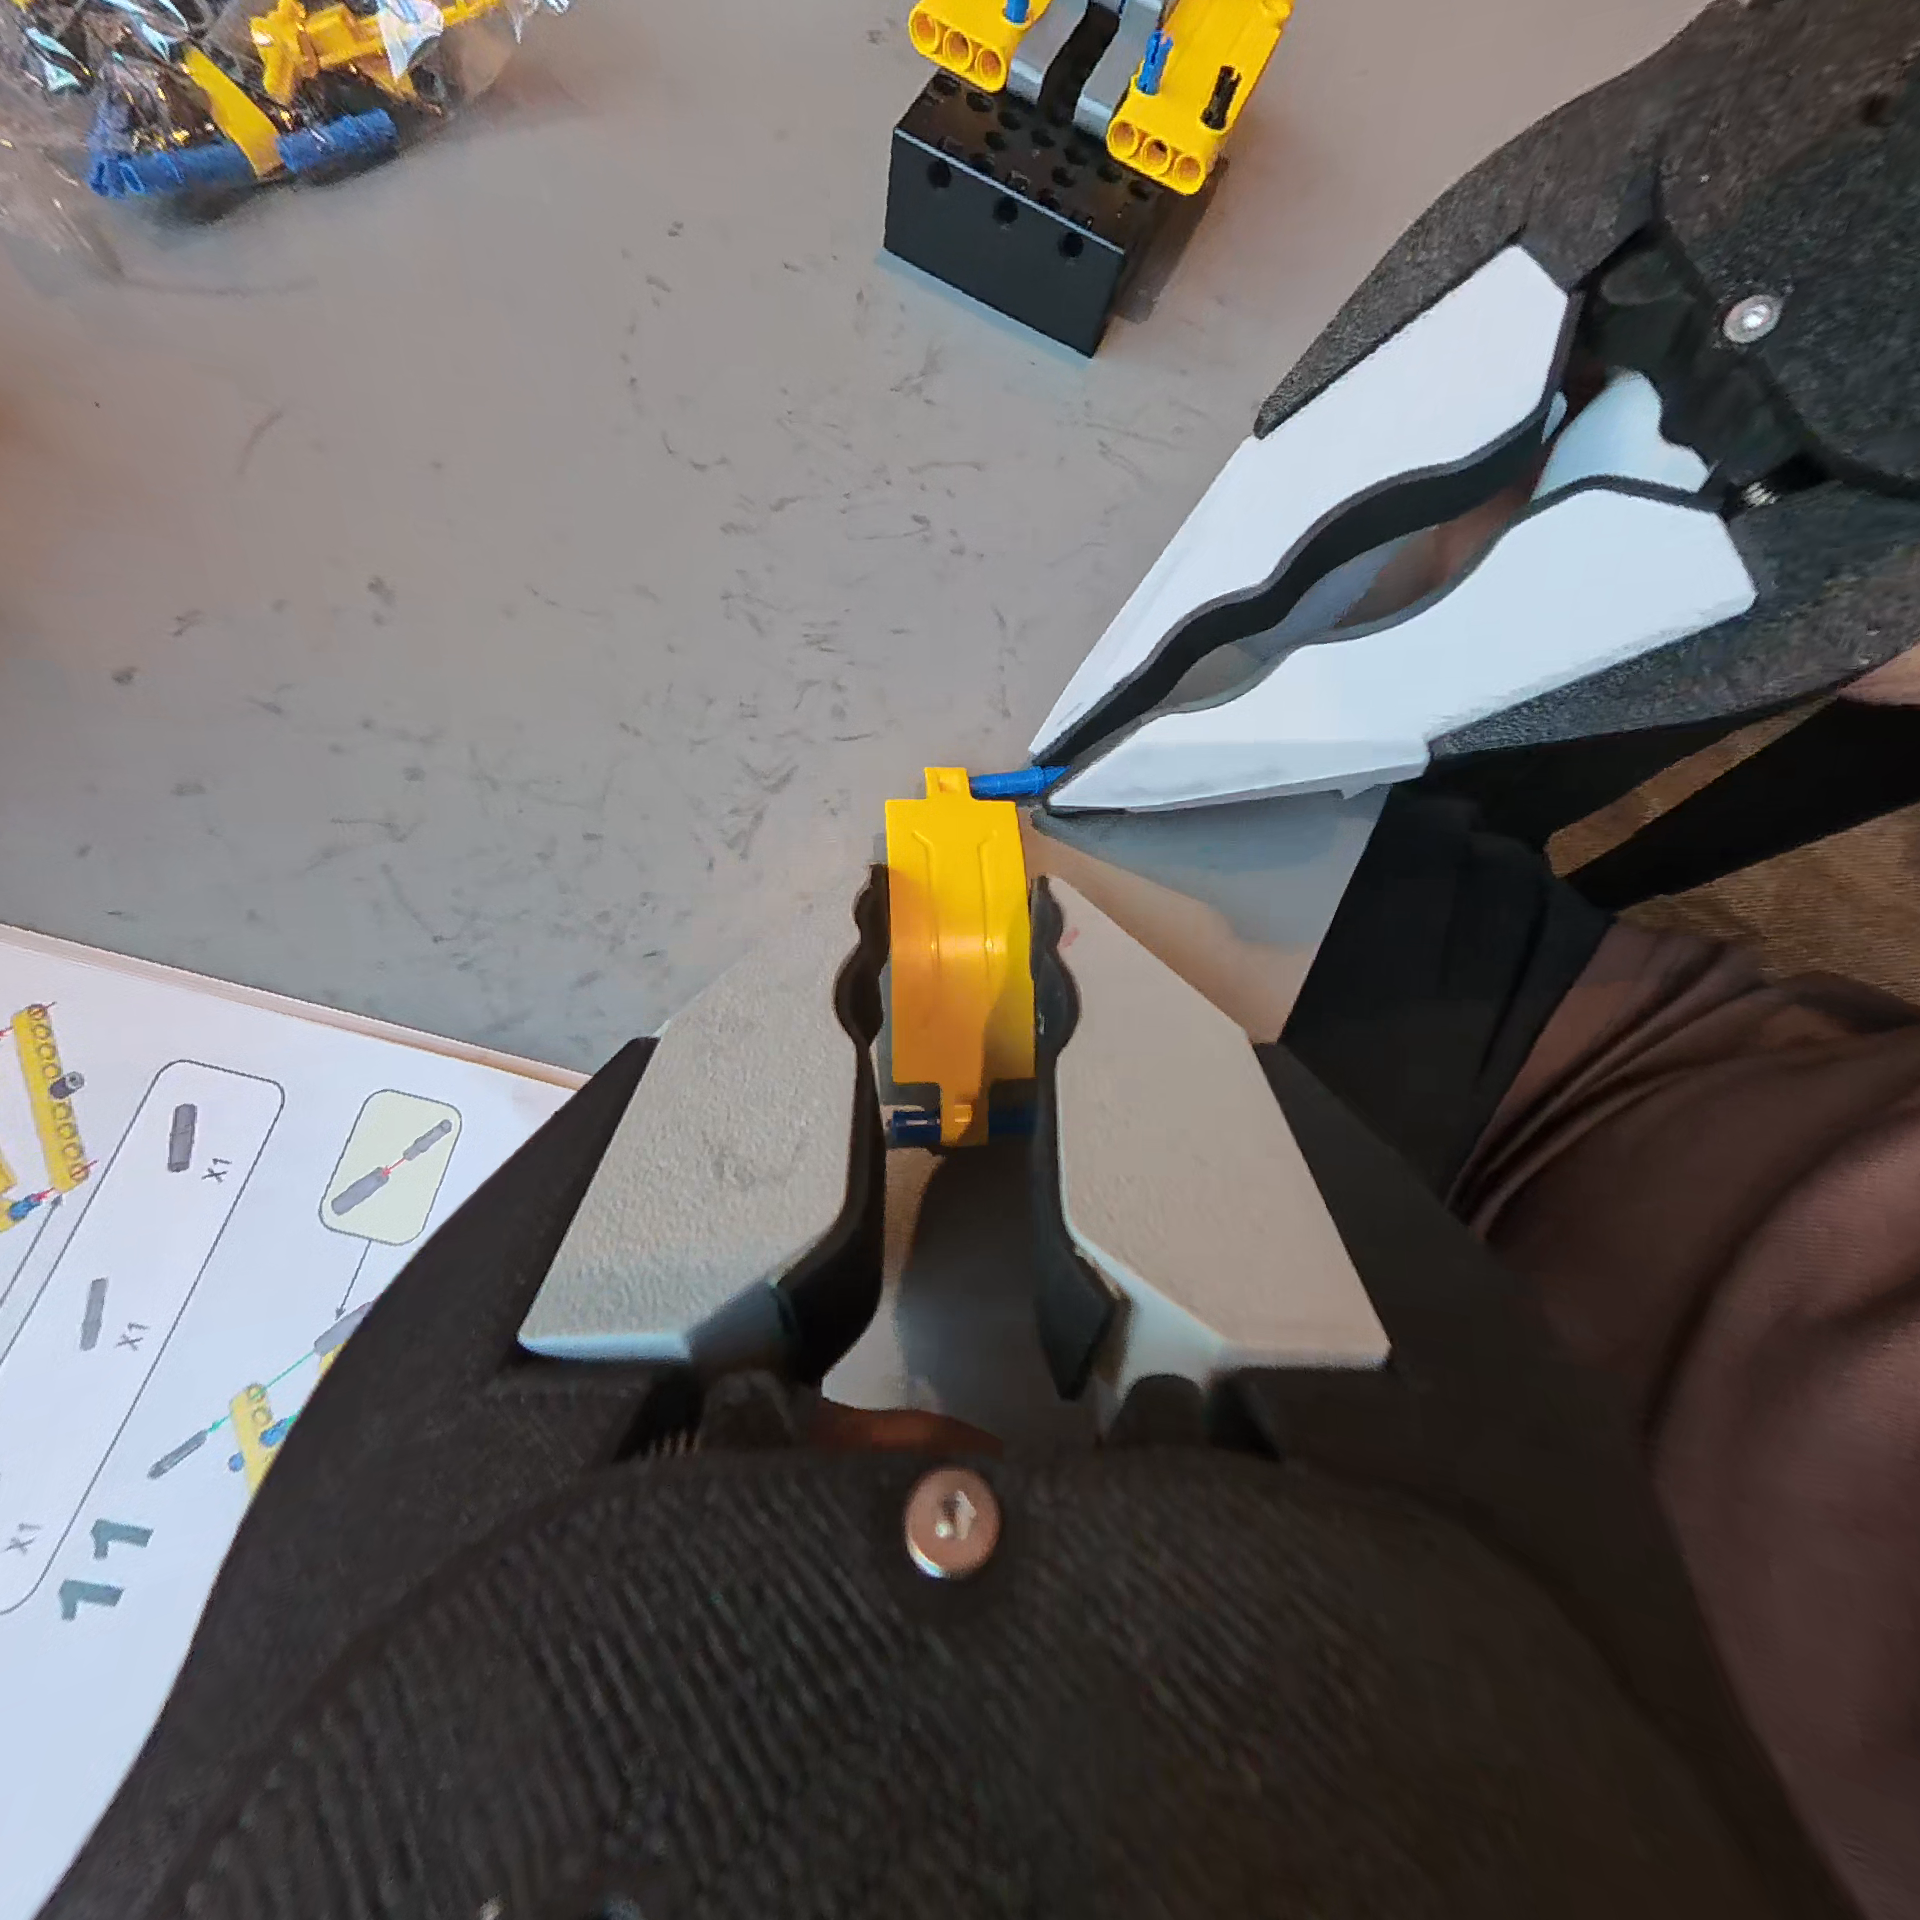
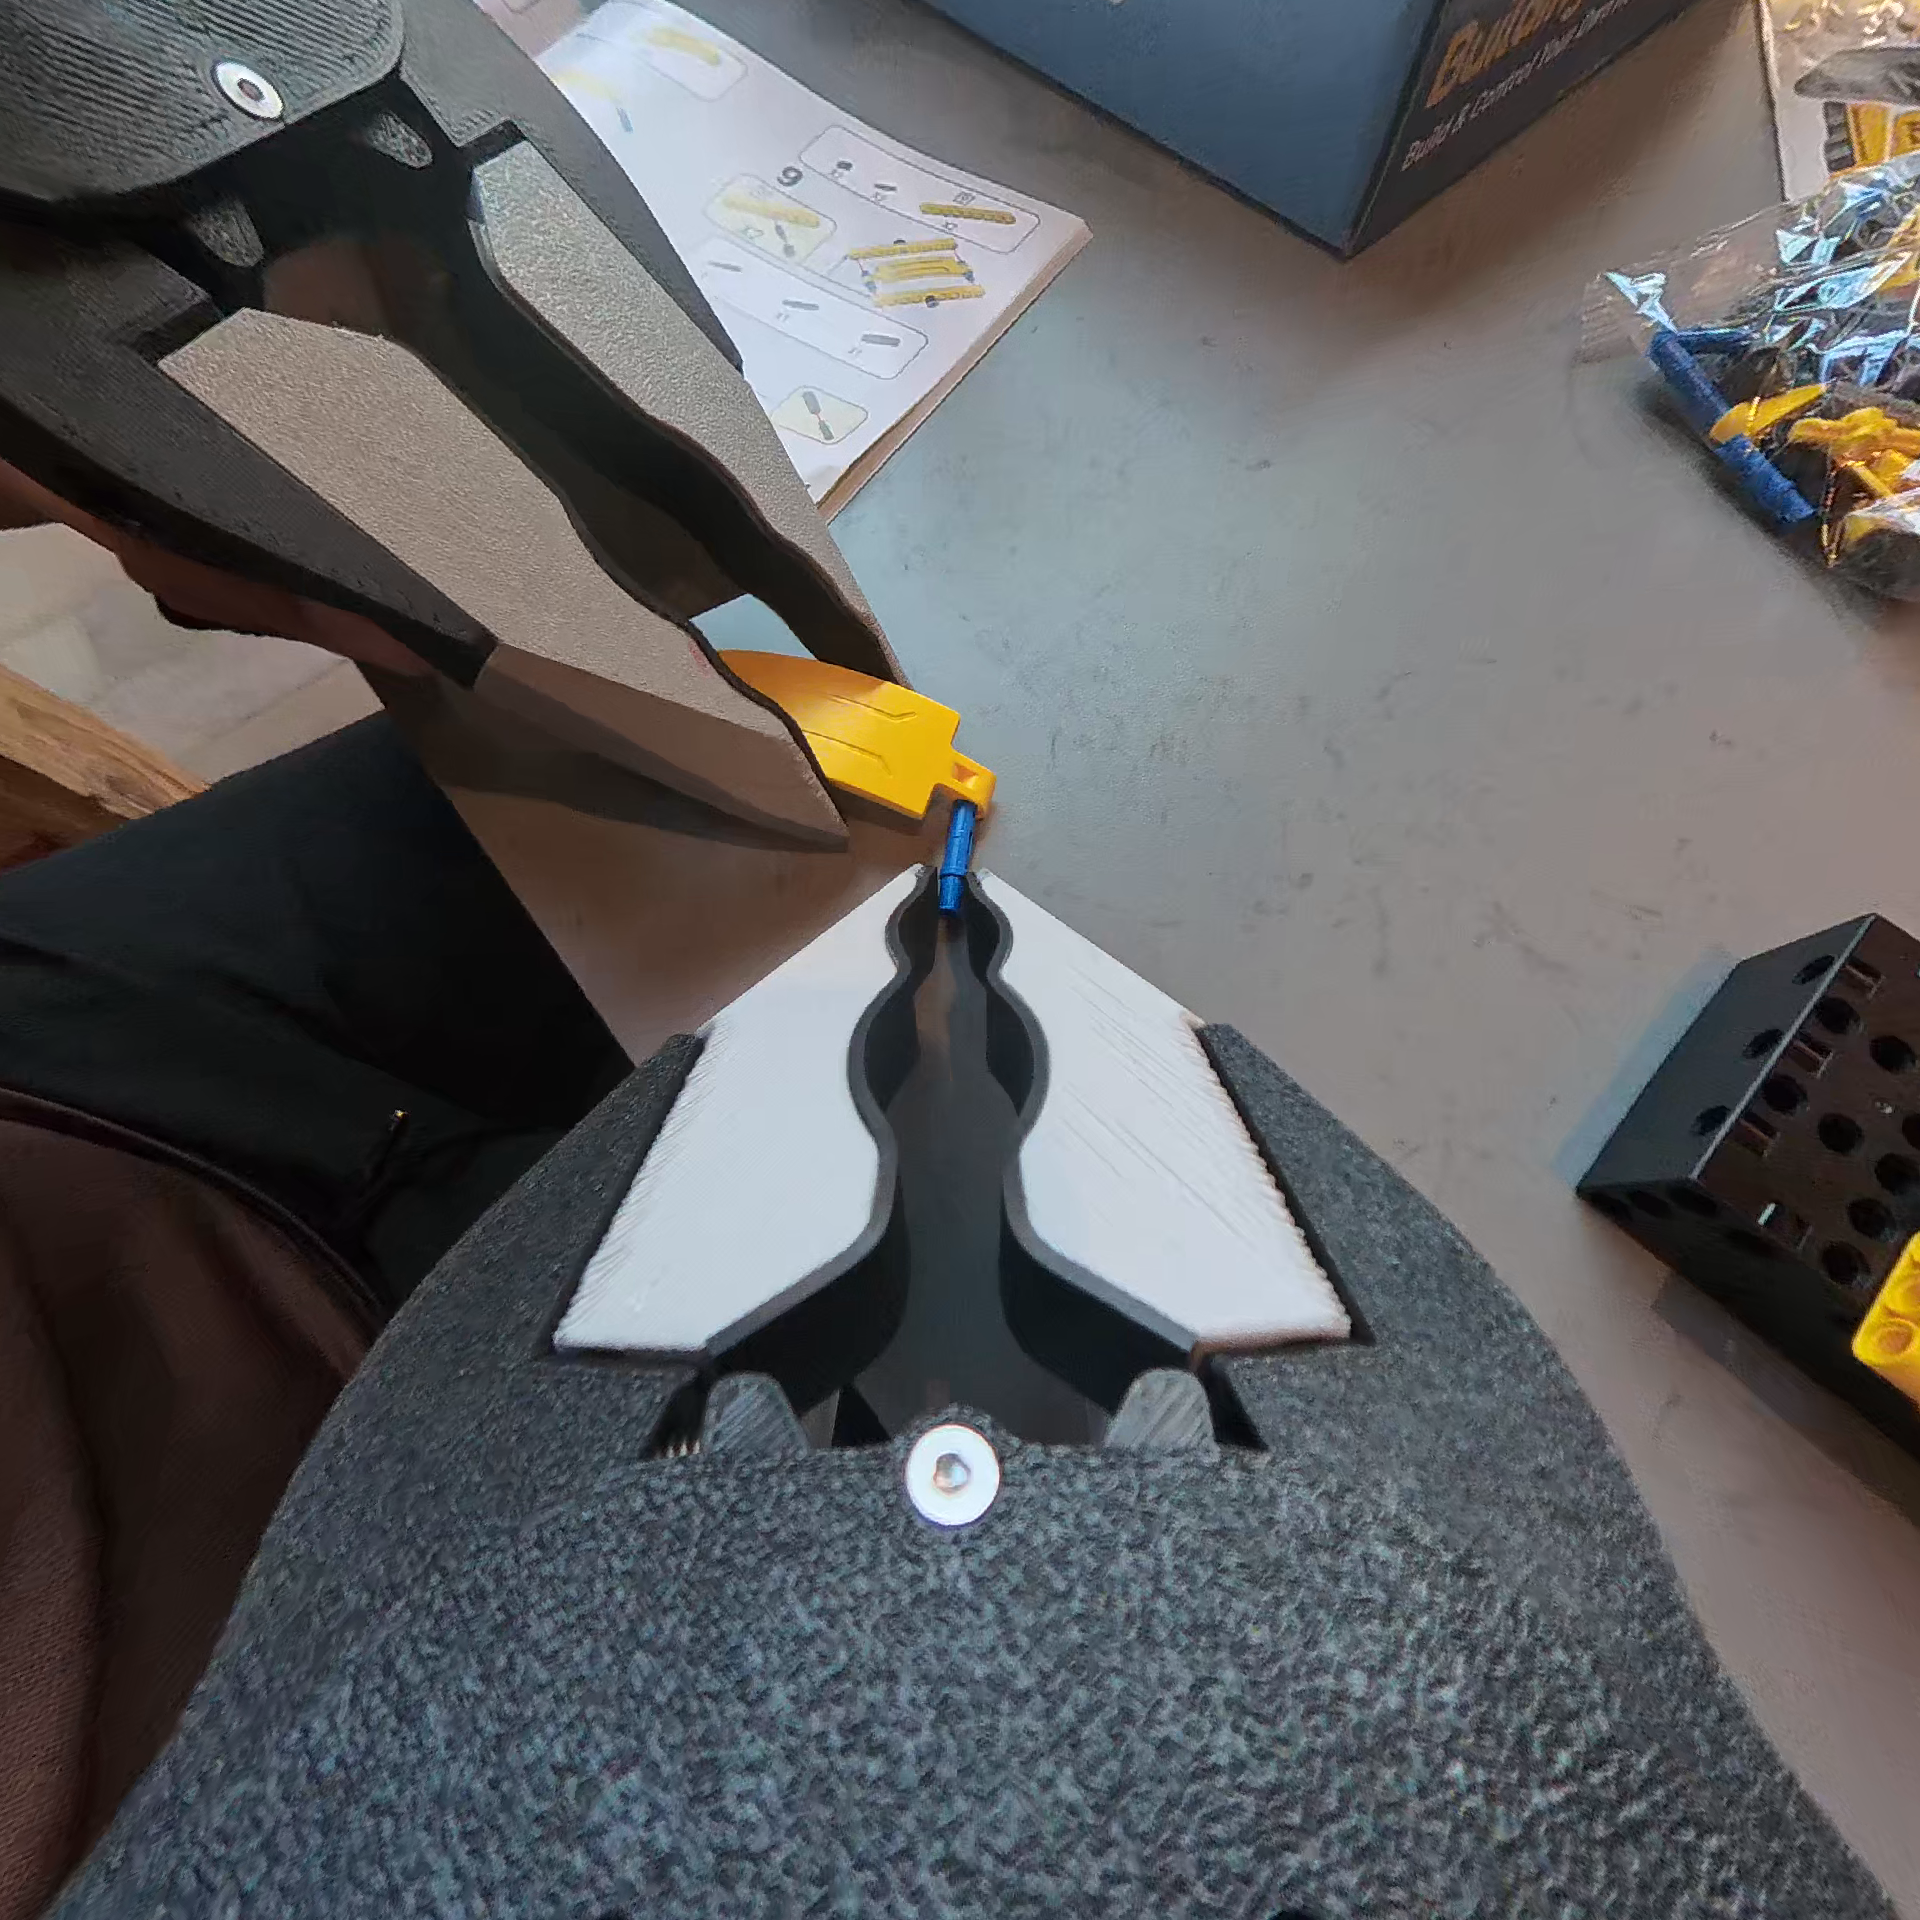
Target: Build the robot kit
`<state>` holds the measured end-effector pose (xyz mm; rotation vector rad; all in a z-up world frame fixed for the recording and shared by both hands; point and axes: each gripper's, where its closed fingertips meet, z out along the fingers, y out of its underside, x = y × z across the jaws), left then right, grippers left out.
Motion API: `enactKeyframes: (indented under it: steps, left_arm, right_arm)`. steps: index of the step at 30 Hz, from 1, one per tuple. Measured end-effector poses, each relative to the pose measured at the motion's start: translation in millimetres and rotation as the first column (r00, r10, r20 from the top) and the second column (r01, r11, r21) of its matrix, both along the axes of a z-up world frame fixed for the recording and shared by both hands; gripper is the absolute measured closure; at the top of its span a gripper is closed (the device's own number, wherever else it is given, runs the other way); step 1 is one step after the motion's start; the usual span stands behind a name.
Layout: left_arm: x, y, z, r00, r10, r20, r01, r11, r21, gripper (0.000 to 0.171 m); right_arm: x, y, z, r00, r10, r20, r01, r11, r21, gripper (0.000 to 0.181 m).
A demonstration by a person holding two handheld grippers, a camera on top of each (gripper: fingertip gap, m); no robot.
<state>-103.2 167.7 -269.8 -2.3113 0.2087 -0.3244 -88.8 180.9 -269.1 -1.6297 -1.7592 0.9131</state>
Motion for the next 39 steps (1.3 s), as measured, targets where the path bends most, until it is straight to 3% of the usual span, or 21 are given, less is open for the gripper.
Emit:
enactKeyframes:
  steps: [14, 19, 24, 28, 32, 36, 39]
  left_arm:
    - [1.7, 1.0, 2.8, 0.989, 0.046, 0.140, -0.043, 0.999, -0.026, 0.148]
    - [2.4, 0.9, 2.6, 0.991, 0.039, 0.126, -0.037, 0.999, -0.019, 0.147]
    - [2.9, 1.2, 2.3, 0.995, 0.032, 0.097, -0.031, 0.999, -0.009, 0.147]
    - [2.5, -1.5, -0.5, 0.998, -0.031, -0.060, 0.031, 0.999, 0.008, 0.147]
    - [3.6, -3.0, -1.3, 0.991, -0.071, -0.112, 0.073, 0.997, 0.012, 0.148]
    - [2.9, -2.2, -1.0, 0.995, -0.051, -0.088, 0.052, 0.999, 0.010, 0.148]
    - [3.6, 0.0, 0.7, 1.000, 0.005, 0.020, -0.005, 1.000, 0.002, 0.148]
  right_arm:
    - [-1.1, 3.0, 5.0, 0.999, -0.034, -0.034, 0.037, 0.995, 0.088, 0.179]
    - [-1.6, 1.4, 2.0, 0.999, -0.053, -0.011, 0.052, 0.997, -0.061, 0.179]
    - [-2.3, 0.8, 0.8, 0.999, -0.041, 0.005, 0.041, 0.998, -0.054, 0.180]
    - [1.6, -2.6, 2.3, 0.999, -0.010, 0.031, 0.016, 0.979, -0.204, 0.180]
    - [2.0, -2.2, 5.0, 1.000, -0.013, 0.025, 0.020, 0.952, -0.307, 0.180]
    - [1.2, -2.7, 3.6, 1.000, -0.010, 0.025, 0.016, 0.971, -0.240, 0.181]
    - [0.0, -3.0, 3.2, 1.000, -0.017, 0.008, 0.018, 0.986, -0.166, 0.181]
